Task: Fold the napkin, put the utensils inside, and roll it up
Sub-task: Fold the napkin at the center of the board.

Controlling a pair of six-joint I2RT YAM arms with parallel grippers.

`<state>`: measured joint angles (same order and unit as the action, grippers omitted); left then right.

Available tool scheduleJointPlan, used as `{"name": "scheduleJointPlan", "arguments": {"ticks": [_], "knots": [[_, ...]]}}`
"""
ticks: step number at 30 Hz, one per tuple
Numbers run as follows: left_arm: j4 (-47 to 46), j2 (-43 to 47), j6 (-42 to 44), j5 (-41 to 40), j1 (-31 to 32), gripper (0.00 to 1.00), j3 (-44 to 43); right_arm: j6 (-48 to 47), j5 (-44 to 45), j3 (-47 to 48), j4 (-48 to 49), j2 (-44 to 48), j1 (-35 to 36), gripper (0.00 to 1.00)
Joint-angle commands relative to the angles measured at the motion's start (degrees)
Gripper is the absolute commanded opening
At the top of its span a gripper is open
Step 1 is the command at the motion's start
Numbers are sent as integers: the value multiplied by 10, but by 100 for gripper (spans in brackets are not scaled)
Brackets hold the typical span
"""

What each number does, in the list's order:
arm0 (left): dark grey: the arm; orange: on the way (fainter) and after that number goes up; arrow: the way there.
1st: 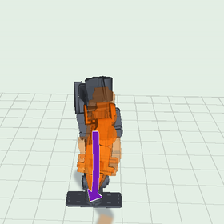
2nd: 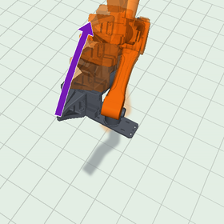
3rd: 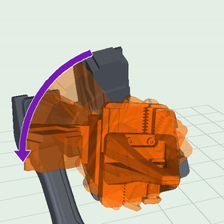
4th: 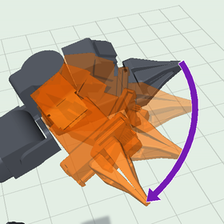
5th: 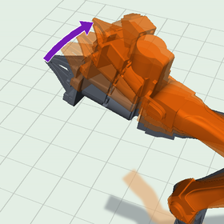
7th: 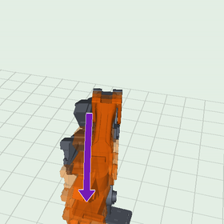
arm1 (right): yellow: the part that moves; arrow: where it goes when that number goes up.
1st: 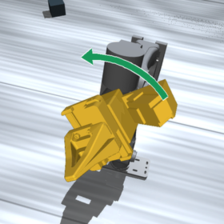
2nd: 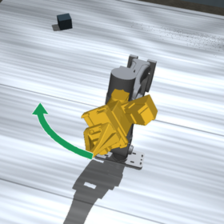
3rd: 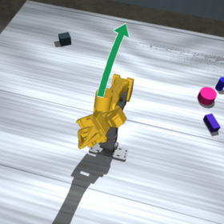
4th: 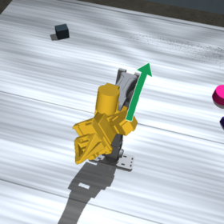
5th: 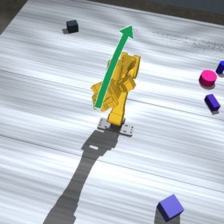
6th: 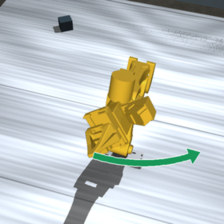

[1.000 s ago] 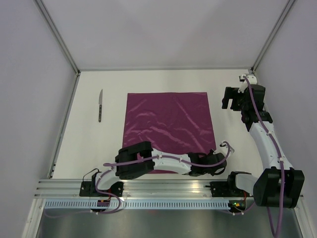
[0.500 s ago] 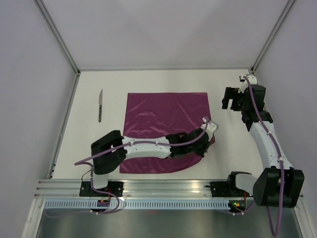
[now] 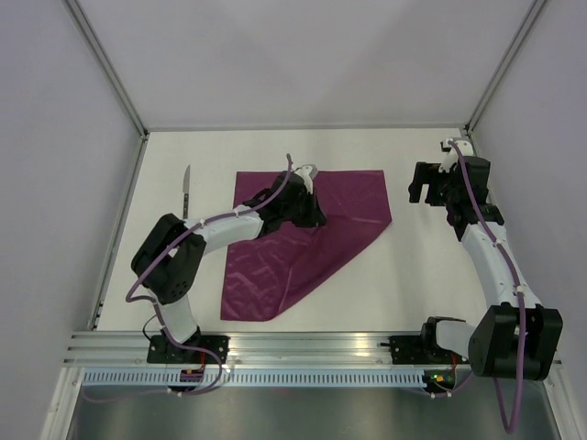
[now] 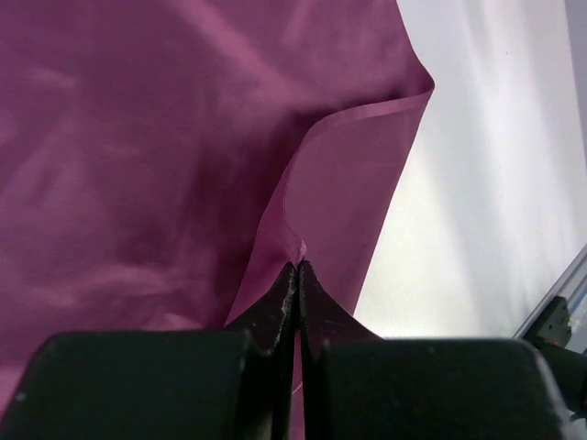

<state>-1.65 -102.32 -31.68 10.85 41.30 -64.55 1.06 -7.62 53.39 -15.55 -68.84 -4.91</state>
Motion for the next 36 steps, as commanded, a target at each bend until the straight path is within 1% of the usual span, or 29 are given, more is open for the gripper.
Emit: {"name": "scheduleJointPlan", "arguments": {"ticks": [1,12,15,26,36], "knots": [[-1,27,-40,72,-53,2,-5,-2,-8,21,-11,-2,-4,95],[4,-6,-58,138,-190,2,-32,-4,-20,19,-15,-7,-3,95],[7,-21,-61,147,-215,2,-49,-4,-27,19,-16,-7,-4,94],[40,-60,-63,157,-260,2,-108,-5,-41,19,-19,-11,-3,94],[54,-62,-61,161,-295,2,-118,-5,-47,20,-21,-9,-3,94]]}}
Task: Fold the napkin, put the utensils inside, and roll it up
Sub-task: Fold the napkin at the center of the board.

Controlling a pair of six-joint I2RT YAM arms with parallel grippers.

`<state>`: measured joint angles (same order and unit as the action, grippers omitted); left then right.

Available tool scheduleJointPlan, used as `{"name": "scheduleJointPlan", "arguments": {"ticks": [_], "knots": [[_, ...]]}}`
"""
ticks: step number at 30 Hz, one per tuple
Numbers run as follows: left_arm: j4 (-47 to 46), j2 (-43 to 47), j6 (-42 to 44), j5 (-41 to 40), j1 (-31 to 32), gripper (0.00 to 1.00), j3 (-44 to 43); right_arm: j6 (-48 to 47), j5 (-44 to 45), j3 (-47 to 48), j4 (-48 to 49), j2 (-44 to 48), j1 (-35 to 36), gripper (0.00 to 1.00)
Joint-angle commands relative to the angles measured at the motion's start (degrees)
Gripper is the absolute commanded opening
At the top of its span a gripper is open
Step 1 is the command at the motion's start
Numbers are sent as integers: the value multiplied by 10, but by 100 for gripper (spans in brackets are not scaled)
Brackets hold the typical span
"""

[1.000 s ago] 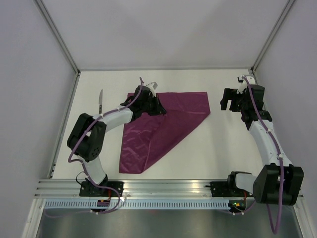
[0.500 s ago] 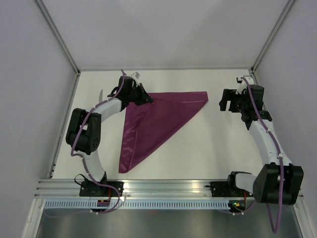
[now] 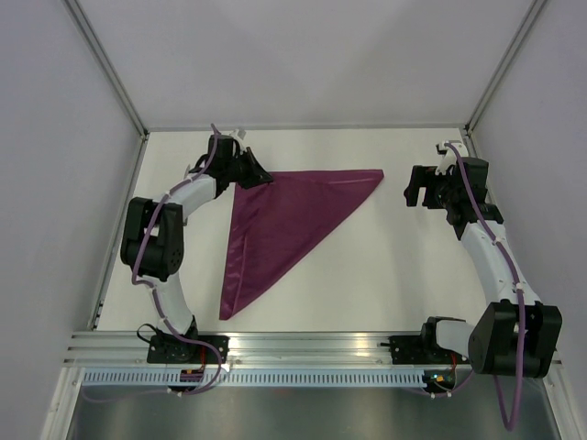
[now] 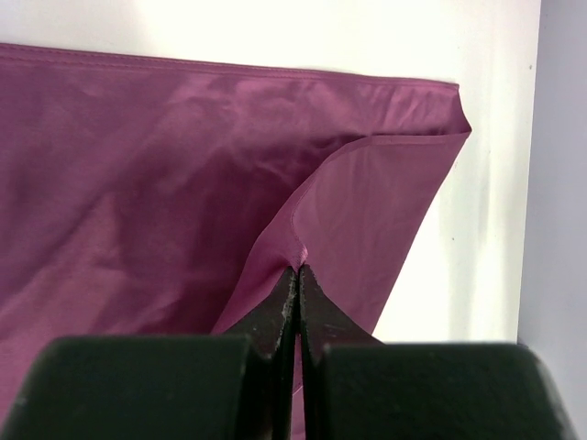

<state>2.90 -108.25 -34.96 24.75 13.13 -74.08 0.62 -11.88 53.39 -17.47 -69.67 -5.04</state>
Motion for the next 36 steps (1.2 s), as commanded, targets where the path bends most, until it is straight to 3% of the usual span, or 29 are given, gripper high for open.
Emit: {"name": "scheduleJointPlan", "arguments": {"ticks": [1,36], "knots": [[11,-4,-27,22,-15,2,-23,-2,-4,20,-2,-1,-2,94],[55,-66,0,48,-77,2,-85,-2,-6,19,-5,-13,-2,94]]}}
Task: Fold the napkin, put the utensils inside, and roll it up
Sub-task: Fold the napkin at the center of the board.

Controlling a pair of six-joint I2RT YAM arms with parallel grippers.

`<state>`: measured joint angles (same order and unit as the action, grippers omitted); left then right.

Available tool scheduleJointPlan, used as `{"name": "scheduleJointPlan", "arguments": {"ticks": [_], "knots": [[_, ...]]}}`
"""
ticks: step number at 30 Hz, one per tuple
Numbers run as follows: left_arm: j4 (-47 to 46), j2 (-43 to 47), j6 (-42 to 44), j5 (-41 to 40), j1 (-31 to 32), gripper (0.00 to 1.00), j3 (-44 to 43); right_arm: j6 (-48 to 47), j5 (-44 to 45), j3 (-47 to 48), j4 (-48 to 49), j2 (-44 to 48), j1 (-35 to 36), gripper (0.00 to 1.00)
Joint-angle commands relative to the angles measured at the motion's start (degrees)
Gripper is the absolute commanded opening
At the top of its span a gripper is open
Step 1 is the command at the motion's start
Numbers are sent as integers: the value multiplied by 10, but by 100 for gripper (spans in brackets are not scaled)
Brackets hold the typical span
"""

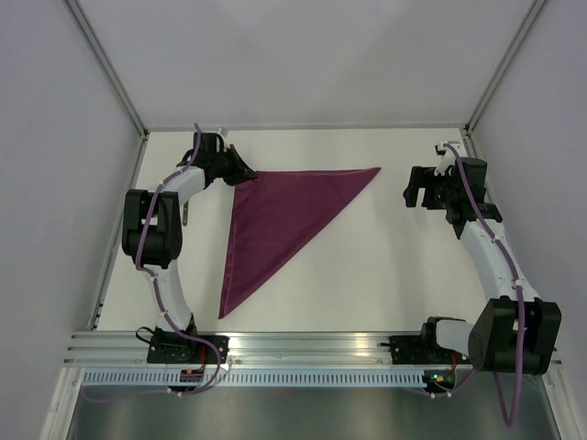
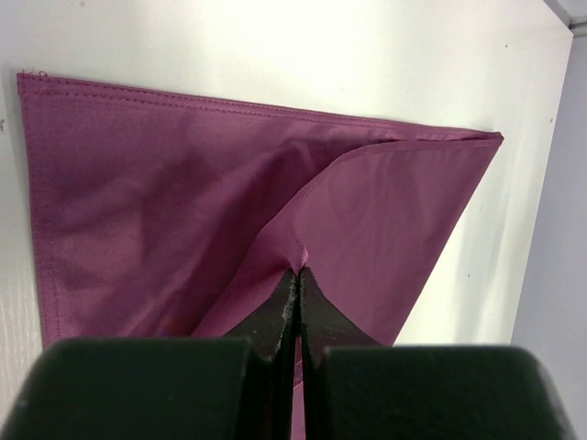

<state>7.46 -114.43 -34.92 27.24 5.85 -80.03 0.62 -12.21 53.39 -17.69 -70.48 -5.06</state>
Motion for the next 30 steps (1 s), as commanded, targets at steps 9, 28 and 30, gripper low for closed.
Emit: {"name": "scheduleJointPlan", "arguments": {"ticks": [9,28,30], "knots": [[22,-13,1,27,-8,2,-50,-1,-2,21,-2,-9,-3,94],[33,-39,6,27,-18,2,-67,-19,-4,21,-6,-14,-2,94],[33,-43,6,27,-20,6,-70,-19,-4,22,-6,-16,-3,94]]}}
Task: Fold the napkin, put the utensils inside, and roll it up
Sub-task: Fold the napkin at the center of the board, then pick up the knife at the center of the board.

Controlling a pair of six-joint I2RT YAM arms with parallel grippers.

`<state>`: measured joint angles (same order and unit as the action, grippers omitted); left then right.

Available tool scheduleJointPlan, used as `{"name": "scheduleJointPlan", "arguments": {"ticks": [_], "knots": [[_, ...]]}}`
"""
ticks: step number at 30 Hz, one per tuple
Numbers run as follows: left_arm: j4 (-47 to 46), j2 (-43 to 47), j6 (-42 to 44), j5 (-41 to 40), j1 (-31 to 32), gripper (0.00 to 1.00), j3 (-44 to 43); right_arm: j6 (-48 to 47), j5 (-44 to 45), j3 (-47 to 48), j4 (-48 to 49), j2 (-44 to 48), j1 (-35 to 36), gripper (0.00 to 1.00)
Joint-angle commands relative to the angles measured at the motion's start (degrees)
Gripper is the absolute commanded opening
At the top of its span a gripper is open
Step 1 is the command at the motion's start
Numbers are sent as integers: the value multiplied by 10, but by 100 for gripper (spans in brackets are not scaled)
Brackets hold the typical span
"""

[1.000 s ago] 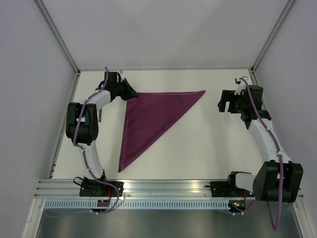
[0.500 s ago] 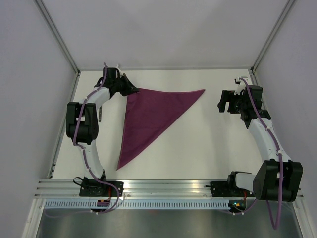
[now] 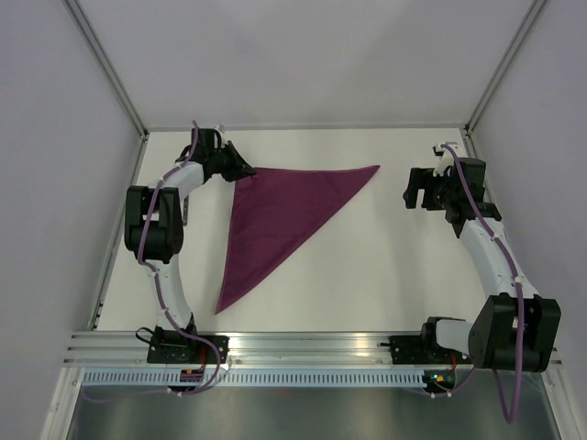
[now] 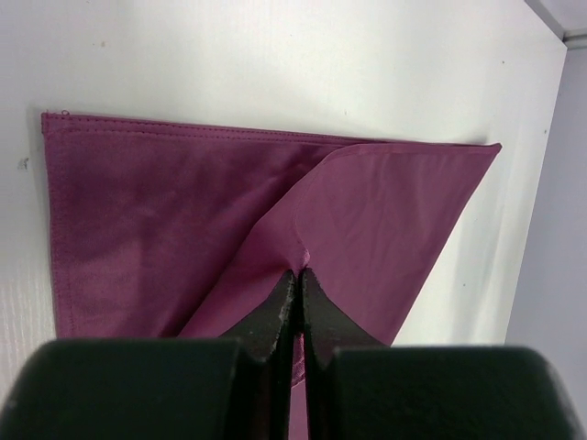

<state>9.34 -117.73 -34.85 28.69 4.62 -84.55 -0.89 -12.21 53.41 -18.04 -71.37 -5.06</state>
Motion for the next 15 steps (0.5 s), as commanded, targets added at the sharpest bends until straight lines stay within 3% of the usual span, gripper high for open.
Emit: {"name": "scheduleJointPlan", "arguments": {"ticks": [1,3,6,8,9,15], "knots": [[14,-11,5,13,-8,10,-25,-5,-4,22,-2,-8,-3,94],[11,-14,5,8,-10,11,-25,-5,-5,21,-2,-8,-2,94],[11,-17,6,1,-15,21,-27,-6,-5,21,-4,-7,-2,94],[9,-20,4,-4,-20,35,-29,-6,-7,21,-4,-8,-3,94],[9,-20,4,-6,-22,47,-31,-7,-7,21,-5,-7,-3,94],[-3,8,7,-52,-38,68,-22,-7,-12,21,-7,-9,-2,94]]}}
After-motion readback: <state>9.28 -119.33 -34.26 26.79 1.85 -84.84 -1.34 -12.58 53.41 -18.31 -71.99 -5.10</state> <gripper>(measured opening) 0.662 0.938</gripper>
